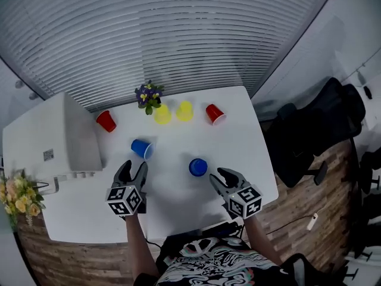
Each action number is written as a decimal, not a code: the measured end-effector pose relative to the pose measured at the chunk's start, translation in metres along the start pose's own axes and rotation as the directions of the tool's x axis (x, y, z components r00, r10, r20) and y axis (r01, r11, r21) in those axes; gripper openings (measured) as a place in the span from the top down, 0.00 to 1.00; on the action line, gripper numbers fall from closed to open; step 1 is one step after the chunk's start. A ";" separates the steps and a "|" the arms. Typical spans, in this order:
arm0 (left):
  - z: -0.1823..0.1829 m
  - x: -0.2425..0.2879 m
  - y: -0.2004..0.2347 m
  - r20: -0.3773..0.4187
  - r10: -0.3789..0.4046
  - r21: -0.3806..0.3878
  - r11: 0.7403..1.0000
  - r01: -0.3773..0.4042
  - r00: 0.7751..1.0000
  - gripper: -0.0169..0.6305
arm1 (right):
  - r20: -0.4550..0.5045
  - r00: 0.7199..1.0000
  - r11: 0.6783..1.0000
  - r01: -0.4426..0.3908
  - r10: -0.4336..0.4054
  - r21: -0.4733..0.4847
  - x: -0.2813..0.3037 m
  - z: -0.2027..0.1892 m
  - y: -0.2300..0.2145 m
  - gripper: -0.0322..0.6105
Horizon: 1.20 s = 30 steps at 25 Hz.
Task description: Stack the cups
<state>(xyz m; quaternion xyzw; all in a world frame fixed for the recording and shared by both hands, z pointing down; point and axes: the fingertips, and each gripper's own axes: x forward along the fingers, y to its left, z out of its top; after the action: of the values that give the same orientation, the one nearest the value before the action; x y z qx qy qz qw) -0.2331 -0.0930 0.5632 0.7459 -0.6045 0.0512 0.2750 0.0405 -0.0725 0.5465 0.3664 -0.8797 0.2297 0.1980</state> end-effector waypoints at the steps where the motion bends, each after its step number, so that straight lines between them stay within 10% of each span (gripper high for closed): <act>1: 0.000 0.004 0.004 -0.001 -0.006 -0.011 1.000 0.006 1.000 0.56 | -0.011 1.000 1.000 0.003 -0.003 0.001 0.002 -0.002 0.000 0.73; 15: -0.004 0.047 0.015 -0.143 -0.184 0.187 0.960 0.210 0.972 0.36 | -0.082 0.994 0.995 0.070 -0.076 -0.074 0.008 -0.007 -0.006 0.77; 30: -0.009 0.068 0.015 -0.194 -0.279 0.209 0.925 0.317 0.941 0.33 | -0.081 0.992 0.995 0.091 -0.094 -0.047 -0.006 -0.017 -0.006 0.78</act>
<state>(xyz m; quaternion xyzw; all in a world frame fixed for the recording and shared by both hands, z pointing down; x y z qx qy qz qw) -0.2273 -0.1499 0.6035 0.8500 -0.4492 0.1404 0.2365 0.0513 -0.0637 0.5585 0.3925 -0.8575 0.2163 0.2529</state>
